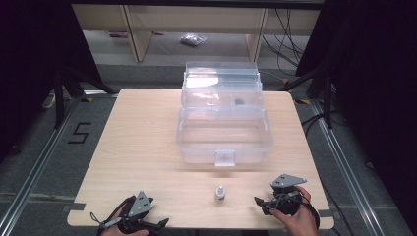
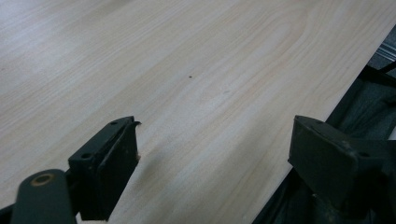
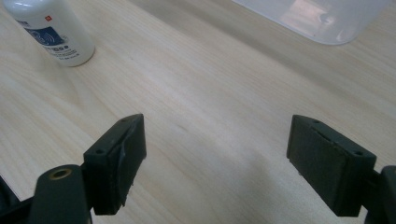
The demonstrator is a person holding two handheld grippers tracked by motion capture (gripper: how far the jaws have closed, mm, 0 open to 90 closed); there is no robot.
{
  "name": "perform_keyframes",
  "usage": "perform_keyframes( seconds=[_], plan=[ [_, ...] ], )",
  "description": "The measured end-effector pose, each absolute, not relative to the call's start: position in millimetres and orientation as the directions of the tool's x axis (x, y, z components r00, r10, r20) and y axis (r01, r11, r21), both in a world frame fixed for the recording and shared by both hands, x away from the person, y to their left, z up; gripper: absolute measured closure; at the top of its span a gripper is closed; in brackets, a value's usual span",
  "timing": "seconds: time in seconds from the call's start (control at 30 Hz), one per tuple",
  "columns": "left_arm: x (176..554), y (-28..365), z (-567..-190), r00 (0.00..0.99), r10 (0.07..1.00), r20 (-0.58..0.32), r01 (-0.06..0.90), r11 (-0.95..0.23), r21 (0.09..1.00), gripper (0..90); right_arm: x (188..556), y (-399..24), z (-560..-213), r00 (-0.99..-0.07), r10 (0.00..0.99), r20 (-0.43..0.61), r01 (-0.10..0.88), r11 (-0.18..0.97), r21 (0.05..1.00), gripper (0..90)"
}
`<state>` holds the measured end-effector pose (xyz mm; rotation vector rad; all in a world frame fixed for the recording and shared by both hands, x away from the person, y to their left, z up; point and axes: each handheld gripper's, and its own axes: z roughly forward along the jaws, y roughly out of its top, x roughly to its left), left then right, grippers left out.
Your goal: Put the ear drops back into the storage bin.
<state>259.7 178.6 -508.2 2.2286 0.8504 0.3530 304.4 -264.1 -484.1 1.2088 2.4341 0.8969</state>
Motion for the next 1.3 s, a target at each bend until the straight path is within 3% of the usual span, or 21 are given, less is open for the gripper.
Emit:
perform_keyframes(
  seconds=[0.7,1.3],
  plan=[
    [261.4,179.1,-509.2,0.738,0.675,-0.003,0.477,-0.519,0.709,15.2,303.2,-254.1,-473.4,-0.603,0.796,0.043,0.645,0.455,0.614,22.1],
    [261.3,178.6,-508.9,0.739,0.674,-0.007,0.481,-0.520,0.705,15.2,307.4,-221.5,-458.4,-0.727,0.686,-0.013,0.567,0.612,0.551,24.4]
  ],
)
